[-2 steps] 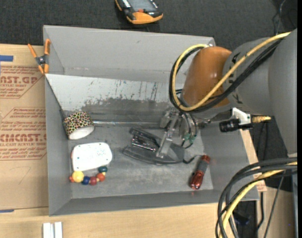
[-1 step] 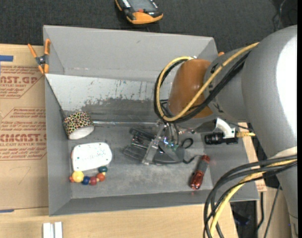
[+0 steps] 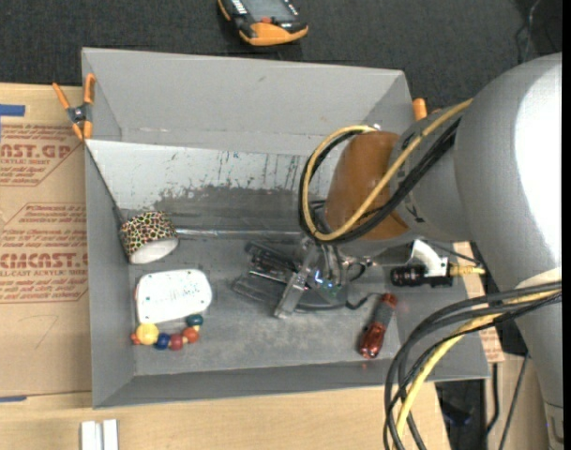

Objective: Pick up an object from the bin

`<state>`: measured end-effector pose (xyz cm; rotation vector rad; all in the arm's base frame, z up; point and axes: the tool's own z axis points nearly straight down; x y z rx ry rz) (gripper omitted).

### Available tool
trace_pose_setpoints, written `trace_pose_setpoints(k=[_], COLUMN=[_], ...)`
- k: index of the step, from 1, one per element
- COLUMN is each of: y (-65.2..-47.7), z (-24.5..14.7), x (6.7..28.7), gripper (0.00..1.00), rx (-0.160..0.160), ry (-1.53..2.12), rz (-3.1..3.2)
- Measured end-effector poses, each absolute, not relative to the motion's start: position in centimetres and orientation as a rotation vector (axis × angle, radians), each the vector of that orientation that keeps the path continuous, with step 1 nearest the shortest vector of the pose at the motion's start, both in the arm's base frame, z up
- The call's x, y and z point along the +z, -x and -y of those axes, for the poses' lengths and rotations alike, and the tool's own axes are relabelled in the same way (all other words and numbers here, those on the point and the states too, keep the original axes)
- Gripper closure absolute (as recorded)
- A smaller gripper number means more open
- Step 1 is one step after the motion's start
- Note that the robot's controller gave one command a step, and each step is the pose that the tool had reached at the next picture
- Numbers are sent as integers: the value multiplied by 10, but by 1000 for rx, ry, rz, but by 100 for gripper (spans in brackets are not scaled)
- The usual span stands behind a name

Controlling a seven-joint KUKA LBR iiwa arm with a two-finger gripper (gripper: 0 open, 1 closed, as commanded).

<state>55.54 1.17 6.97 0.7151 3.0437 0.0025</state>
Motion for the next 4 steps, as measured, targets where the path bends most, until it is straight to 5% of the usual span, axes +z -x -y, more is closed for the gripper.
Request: trace_pose_setpoints(k=[1,4], y=[-554,-552], z=[-10,-10], x=[71,82], gripper=[100,100], rx=[9,7], ry=[-813,-813], rz=[-3025,-3031])
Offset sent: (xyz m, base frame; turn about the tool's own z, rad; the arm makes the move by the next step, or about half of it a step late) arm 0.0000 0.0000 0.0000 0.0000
